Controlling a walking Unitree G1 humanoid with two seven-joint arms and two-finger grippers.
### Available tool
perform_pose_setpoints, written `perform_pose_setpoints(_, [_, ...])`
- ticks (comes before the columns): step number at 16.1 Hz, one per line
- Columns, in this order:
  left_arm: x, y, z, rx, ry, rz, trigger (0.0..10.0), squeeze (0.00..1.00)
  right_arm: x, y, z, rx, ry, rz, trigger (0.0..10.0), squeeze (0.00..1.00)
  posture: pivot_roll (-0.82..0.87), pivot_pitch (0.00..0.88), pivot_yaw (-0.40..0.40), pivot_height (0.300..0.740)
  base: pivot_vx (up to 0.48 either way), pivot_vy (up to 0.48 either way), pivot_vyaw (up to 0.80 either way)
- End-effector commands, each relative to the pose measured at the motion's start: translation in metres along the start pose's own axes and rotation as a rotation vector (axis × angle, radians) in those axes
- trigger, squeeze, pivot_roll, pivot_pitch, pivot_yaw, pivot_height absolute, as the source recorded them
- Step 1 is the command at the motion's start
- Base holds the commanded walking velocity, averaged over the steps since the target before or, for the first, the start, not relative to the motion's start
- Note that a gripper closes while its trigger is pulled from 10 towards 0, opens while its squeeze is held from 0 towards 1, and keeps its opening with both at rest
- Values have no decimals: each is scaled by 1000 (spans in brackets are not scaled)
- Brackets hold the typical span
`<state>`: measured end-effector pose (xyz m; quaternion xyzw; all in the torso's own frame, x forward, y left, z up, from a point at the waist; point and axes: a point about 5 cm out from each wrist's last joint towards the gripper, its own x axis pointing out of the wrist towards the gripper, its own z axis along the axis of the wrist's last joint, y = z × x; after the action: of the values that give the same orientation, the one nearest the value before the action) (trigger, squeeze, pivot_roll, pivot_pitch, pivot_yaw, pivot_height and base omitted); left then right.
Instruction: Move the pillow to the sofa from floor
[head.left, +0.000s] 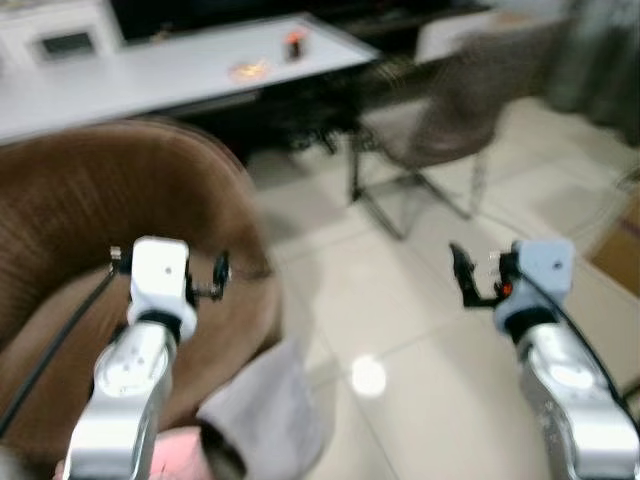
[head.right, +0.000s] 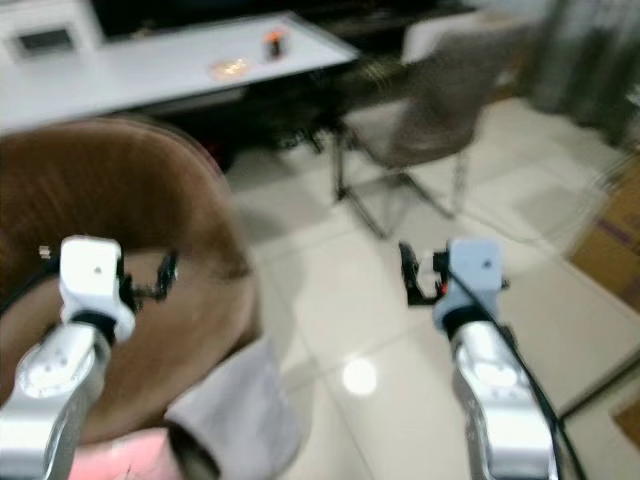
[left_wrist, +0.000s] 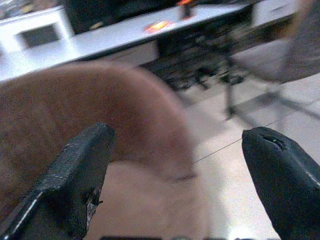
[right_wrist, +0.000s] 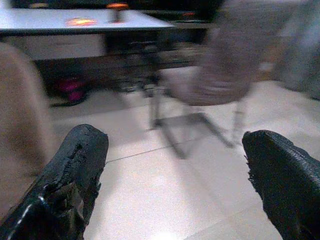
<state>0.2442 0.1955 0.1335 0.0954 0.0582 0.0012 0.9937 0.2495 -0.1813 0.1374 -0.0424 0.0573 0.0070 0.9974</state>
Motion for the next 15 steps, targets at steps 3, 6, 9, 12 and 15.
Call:
perform_pose_setpoints(3, [2, -2, 3, 8, -12, -22, 10000, 0, 3, 5, 1, 14, -11, 4, 10000, 1000, -187, 0, 51, 740, 0, -112, 800])
perform_pose_setpoints(6, [3, -4, 5, 15, -24, -27, 10000, 0, 8, 12, 1, 24, -18, 7, 10000, 1000, -186, 0, 53, 740, 0, -446, 800])
perform_pose_setpoints(9, [4, -2, 5, 18, -28, -23, 10000, 0, 11, 17, 2, 25, -26, 18, 10000, 1000, -174, 0, 51, 740, 0, -463, 800])
perform_pose_setpoints(12, [5, 1, 6, 24, -32, -22, 10000, 0, 15, 17, 3, 20, -38, 3, 10000, 1000, -166, 0, 54, 740, 0, -464, 800])
perform_pose_setpoints(15, [2, 3, 9, 29, -51, 12, 10000, 0, 19, 19, 5, 38, -39, 7, 10000, 1000, -134, 0, 35, 740, 0, -444, 248])
